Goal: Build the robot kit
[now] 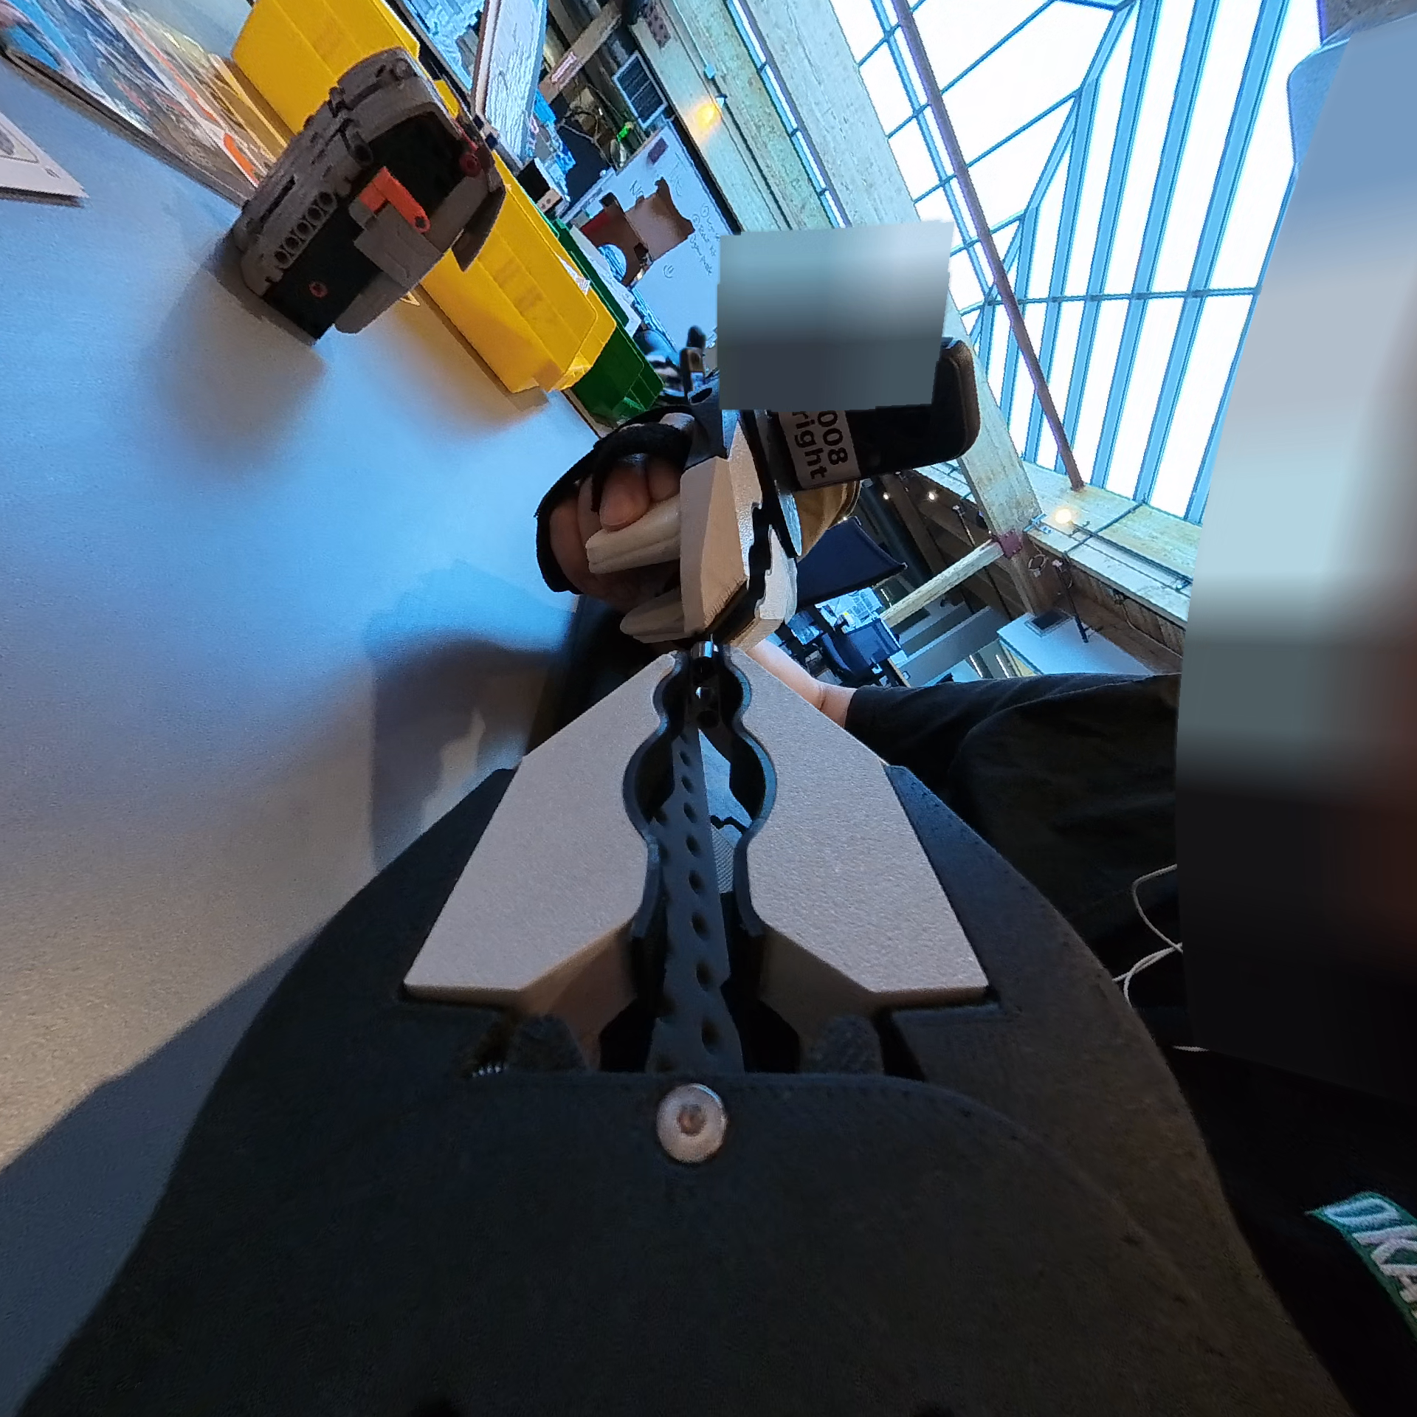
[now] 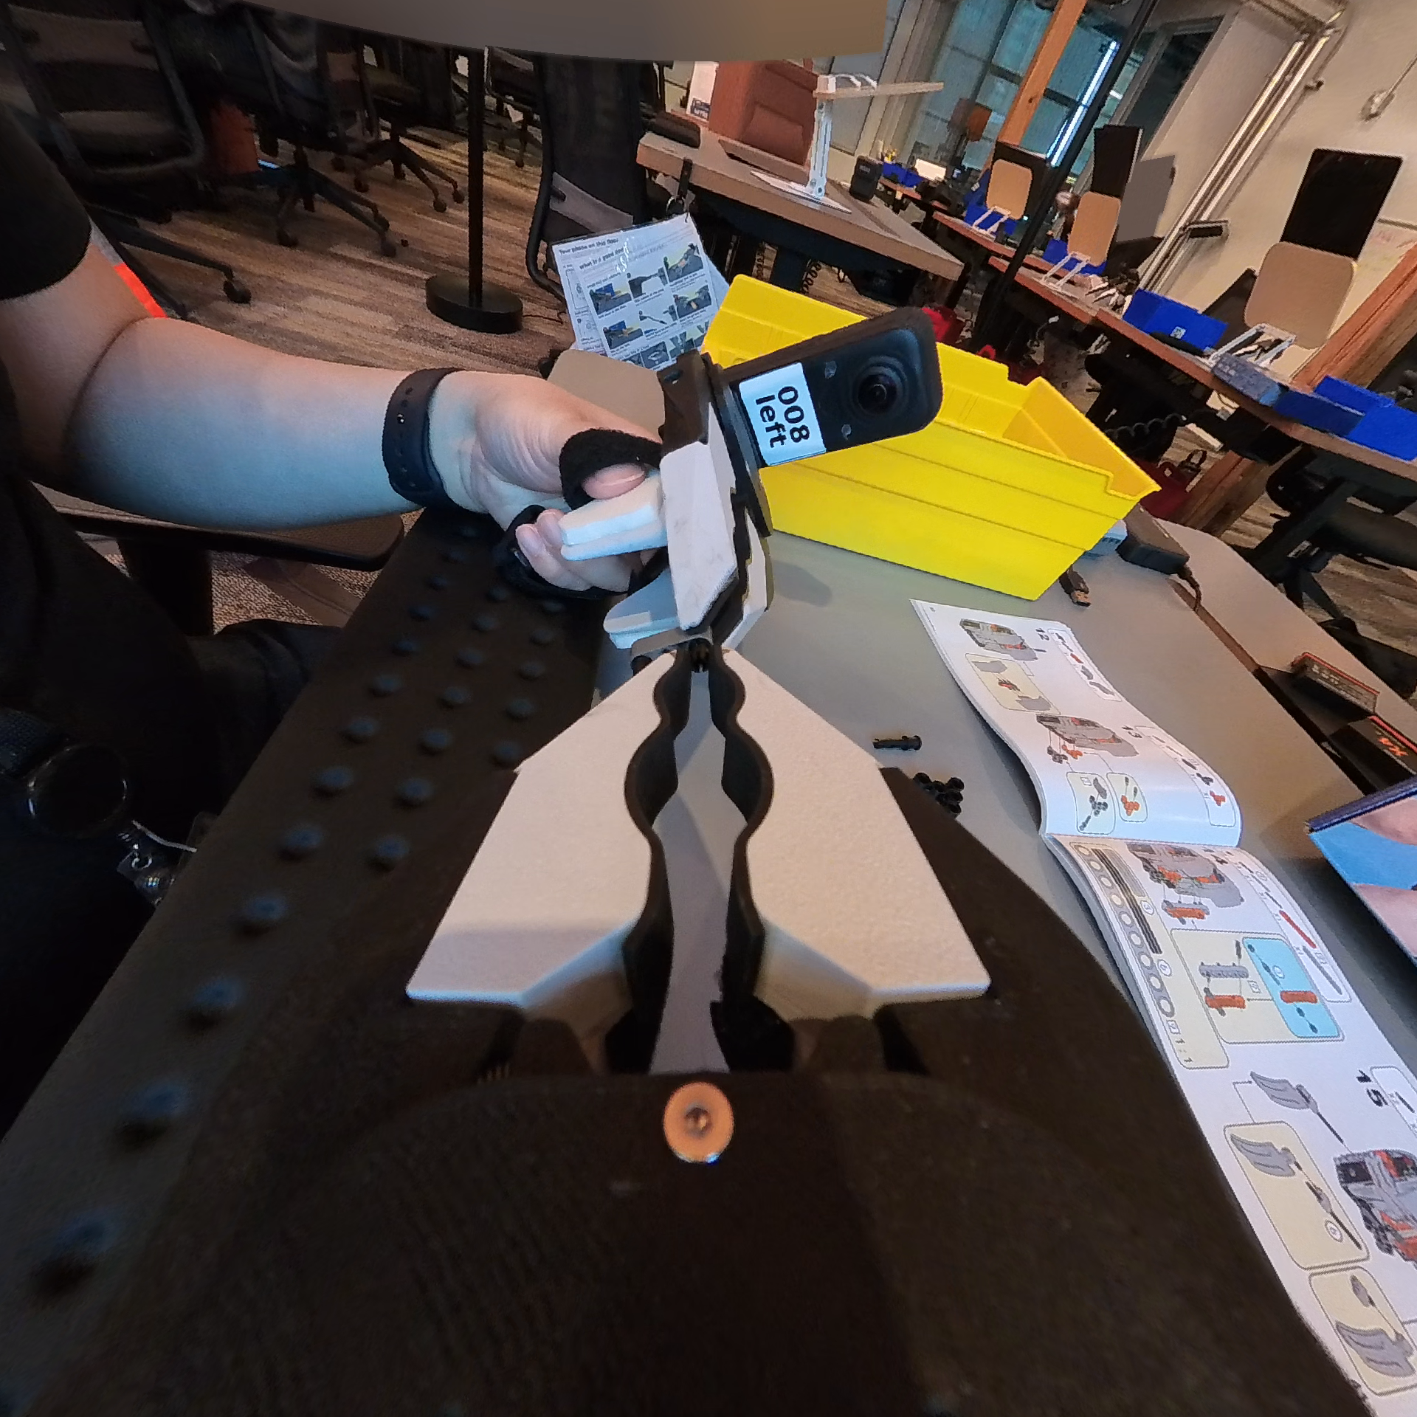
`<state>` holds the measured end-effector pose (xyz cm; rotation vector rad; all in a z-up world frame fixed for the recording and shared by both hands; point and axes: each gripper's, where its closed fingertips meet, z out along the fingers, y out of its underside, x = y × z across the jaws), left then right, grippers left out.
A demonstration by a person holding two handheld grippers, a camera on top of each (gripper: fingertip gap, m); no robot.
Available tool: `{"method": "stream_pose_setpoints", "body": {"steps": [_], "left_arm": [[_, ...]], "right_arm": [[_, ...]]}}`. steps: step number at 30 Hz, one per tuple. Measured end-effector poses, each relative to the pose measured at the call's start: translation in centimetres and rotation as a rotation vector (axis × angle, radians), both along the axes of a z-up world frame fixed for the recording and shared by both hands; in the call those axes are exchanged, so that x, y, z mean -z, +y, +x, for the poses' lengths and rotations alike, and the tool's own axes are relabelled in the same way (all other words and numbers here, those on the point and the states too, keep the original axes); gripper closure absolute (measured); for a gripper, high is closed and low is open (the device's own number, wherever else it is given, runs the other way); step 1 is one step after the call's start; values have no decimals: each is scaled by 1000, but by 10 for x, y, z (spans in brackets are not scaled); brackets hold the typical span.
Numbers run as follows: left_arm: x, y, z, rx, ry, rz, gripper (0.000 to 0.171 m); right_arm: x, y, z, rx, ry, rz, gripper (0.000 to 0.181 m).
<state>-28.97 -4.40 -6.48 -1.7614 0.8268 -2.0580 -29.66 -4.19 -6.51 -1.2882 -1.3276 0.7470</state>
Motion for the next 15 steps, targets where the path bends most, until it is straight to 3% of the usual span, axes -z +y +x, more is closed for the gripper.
{"method": "stream_pose_setpoints", "body": {"steps": [15], "left_arm": [[0, 0, 0, -1, 2, 0, 168]], "right_arm": [[0, 0, 0, 3, 0, 6, 178]]}}
